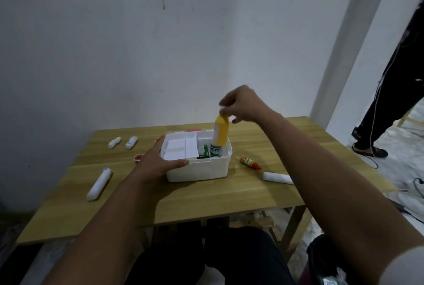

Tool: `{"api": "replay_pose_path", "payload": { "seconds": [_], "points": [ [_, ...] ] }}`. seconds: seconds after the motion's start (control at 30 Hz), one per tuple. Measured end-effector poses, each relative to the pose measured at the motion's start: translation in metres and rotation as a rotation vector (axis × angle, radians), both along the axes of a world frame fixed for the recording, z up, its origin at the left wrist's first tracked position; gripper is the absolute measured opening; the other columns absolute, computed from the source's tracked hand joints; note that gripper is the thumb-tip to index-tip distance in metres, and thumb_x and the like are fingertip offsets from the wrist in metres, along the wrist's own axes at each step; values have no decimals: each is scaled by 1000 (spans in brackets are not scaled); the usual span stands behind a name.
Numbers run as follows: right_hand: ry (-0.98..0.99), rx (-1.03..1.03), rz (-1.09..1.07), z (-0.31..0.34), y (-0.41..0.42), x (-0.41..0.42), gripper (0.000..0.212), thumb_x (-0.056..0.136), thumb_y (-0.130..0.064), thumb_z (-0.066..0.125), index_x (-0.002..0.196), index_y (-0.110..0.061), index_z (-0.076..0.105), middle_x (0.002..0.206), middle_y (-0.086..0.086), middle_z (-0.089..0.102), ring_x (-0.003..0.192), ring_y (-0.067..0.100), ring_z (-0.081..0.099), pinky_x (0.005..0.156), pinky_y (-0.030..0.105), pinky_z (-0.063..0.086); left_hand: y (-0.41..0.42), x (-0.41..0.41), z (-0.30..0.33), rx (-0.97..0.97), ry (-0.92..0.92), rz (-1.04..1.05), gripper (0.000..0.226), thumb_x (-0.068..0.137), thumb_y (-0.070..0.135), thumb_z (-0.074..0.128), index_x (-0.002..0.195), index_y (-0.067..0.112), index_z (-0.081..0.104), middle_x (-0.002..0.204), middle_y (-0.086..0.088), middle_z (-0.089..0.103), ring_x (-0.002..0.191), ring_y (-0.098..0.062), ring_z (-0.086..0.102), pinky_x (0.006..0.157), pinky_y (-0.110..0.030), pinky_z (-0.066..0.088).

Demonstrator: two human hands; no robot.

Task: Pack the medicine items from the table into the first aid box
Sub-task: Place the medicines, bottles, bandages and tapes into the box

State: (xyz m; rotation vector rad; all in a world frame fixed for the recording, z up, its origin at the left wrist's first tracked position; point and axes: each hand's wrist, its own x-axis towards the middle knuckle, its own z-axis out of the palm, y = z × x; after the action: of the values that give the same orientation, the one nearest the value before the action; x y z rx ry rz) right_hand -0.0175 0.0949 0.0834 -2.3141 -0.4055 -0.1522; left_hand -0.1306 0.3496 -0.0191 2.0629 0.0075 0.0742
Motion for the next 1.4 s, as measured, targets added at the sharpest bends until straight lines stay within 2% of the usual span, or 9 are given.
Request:
{"api": "replay_pose_path", "payload": {
  "seconds": [0.17,0.3,0.5,0.7,0.8,0.93,1.13,1.3,1.4],
  "points": [
    [58,-238,13,-40,13,-5,33,84,-2,81,117,-3,75,111,12,76,73,21,77,53,24,61,-1,0,0,25,9,2,93,82,31,81,156,28,26,154,2,42,117,-7,35,61,-5,32],
    [38,-374,29,-65,19,-6,33,84,-4,81,116,-8,77,115,7,76,79,20,75,62,29,65,0,1,0,27,24,11,97,80,34,82,157,30,23,157,0,39,138,-20,37,64,-9,30],
    [54,-421,41,-61,16,1,38,80,-10,87,117,-14,77,113,3,74,86,17,72,60,24,62,-1,6,-3,14,1,-7,95,81,30,82,156,28,25,156,0,39,131,-14,38,81,-17,33],
    [73,-198,18,-43,-7,3,39,82,-30,86,115,-12,75,103,3,76,82,19,75,58,30,64,-1,12,-7,5,-7,-35,95,80,30,82,155,29,25,148,5,42,117,-6,34,69,-9,29],
    [116,-131,-76,-32,-35,8,21,89,-21,77,106,-10,76,98,9,77,84,20,77,63,35,66,0,15,-10,-39,-10,-38,93,77,31,84,152,33,29,130,16,45,115,-7,38,68,-11,34],
    [315,-331,-135,-36,-72,10,17,87,-15,79,103,-12,77,97,7,78,88,19,77,69,36,64,-6,16,-12,-92,-29,-35,82,79,25,84,140,42,32,109,31,43,106,-3,43,65,-13,35],
    [578,-609,-134,-66,-100,-17,40,76,-29,91,110,-16,75,98,-2,77,97,17,74,90,45,61,-11,18,-12,-52,-31,-43,92,77,28,84,152,32,30,124,16,40,115,-8,38,67,-13,34],
    [616,-678,-87,-85,-102,-37,51,74,-35,92,118,-16,73,113,0,74,104,18,71,68,29,55,-11,18,-13,-68,-47,-63,83,76,28,85,140,40,34,120,23,44,117,-9,41,69,-13,35],
    [609,-777,-79,-93,-99,-39,56,72,-33,92,121,-15,72,118,4,72,110,23,69,62,28,51,-10,19,-13,-69,-51,-76,77,74,30,86,126,48,32,108,34,43,117,-11,42,69,-14,37]
  ]
}}
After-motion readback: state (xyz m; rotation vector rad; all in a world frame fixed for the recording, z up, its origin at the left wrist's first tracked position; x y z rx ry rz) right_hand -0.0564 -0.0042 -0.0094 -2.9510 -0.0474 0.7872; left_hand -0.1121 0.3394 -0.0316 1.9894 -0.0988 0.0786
